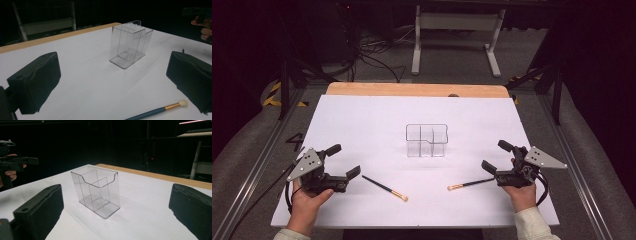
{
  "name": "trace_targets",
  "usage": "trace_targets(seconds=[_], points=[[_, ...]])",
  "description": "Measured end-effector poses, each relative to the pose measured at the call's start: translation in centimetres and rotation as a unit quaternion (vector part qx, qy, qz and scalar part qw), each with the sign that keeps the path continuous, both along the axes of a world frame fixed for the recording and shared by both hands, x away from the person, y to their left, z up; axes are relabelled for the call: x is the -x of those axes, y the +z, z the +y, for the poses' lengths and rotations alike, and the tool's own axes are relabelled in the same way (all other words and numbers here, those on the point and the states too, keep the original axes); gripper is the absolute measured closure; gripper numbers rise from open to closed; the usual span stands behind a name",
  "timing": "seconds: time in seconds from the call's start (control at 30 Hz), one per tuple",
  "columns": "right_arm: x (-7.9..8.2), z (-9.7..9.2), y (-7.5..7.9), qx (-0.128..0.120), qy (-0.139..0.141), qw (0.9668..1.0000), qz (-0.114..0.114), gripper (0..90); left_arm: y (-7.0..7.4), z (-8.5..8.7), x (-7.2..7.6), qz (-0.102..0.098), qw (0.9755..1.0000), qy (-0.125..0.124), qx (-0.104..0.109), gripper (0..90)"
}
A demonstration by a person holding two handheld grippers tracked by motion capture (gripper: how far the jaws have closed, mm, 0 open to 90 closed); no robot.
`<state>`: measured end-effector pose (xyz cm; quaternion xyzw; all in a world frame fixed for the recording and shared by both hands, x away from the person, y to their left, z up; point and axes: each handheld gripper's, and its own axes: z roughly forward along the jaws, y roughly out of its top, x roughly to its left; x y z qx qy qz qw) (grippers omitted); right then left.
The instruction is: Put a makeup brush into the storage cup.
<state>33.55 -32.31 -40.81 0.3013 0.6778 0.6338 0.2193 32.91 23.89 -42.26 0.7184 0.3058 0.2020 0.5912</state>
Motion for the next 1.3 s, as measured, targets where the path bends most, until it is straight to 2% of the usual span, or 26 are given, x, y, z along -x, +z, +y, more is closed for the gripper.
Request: trace_targets(seconds=[0.17, 0.33, 0.57, 0.87, 1.07, 1.3], points=[[0.1, 0.1, -0.1, 0.006, -0.017, 0.9998, -0.003, 0.4, 0.1, 0.1, 0.0, -0.002, 0.9999, 0.014, 0.01, 0.4], [0.2, 0.1, -0.2, 0.015, -0.049, 0.9986, -0.009, 0.5, 0.0, 0.3, 0.1, -0.002, 0.9998, 0.01, 0.016, 0.3], [0.2, 0.2, -0.3, 0.019, -0.048, 0.9986, -0.011, 0.5, 0.0, 0.3, 0.0, -0.003, 0.9998, 0.009, 0.016, 0.3], [0.4, 0.2, -0.4, 0.026, -0.065, 0.9974, -0.019, 0.5, 0.0, 0.1, -0.2, 0.0, 0.9998, 0.014, 0.011, 0.4], [0.4, 0.4, -0.4, 0.03, -0.065, 0.9972, -0.02, 0.5, 0.0, 0.1, -0.2, 0.0, 0.9998, 0.014, 0.012, 0.4], [0.5, 0.3, -0.5, 0.026, -0.064, 0.9974, -0.019, 0.5, 1.1, 0.0, -0.3, -0.012, 0.9998, 0.01, 0.011, 0.4]])
